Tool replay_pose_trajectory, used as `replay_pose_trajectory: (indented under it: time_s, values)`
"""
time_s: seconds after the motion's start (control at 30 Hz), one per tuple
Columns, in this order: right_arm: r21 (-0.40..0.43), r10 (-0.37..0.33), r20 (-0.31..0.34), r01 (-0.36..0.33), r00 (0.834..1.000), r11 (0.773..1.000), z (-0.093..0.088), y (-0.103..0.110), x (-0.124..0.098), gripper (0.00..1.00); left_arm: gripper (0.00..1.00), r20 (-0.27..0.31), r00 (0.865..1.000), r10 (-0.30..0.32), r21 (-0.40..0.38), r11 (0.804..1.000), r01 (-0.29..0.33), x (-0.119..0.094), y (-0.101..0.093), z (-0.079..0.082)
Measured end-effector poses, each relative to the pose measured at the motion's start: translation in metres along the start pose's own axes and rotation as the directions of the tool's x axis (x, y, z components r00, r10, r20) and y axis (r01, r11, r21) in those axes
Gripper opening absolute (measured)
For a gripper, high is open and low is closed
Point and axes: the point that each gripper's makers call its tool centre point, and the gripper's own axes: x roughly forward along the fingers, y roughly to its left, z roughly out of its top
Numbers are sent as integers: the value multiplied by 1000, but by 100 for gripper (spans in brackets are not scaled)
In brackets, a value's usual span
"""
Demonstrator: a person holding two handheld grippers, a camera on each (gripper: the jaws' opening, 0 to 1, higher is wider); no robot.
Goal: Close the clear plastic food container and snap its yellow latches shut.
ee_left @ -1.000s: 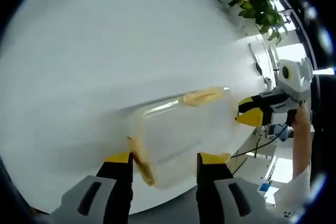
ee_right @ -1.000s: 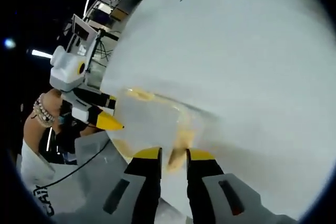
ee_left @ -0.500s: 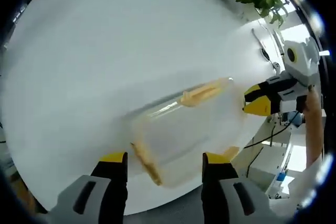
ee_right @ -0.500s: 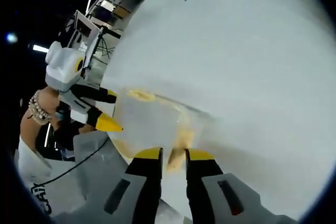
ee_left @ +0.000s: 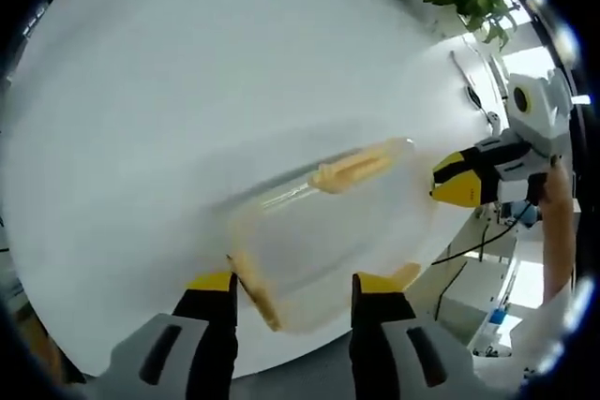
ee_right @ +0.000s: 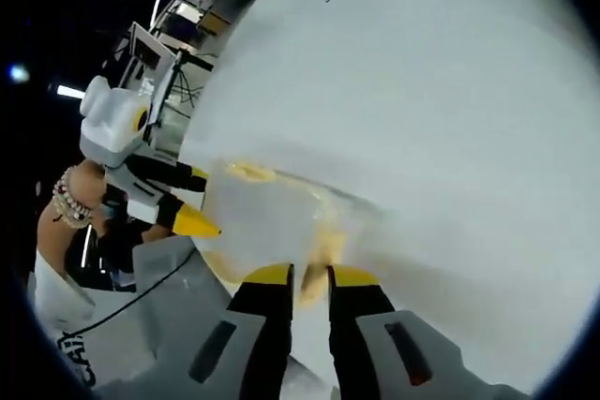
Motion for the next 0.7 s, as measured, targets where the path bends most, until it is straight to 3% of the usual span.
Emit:
replay_pose_trajectory:
  time_s: [0.43, 0.47, 0.5, 0.7]
  values:
    - [11, 3, -1, -3, 1000, 1000, -1, 1, 1, 8, 34, 7, 999, -37, -20, 999, 37, 1, 3, -1]
    - [15, -1, -5, 1, 1000, 1000, -1, 0, 1, 8, 33, 19, 996, -86, -48, 995, 87, -2, -4, 0]
    - [12, 0, -4, 0, 1000, 1000, -1, -1, 3, 8, 33, 8, 999, -49, -29, 998, 49, -5, 5, -2]
    - [17, 5, -1, -5, 1000, 1000, 0, -1, 6, 8, 33, 0, 999, -48, -22, 999, 48, 0, 3, -3]
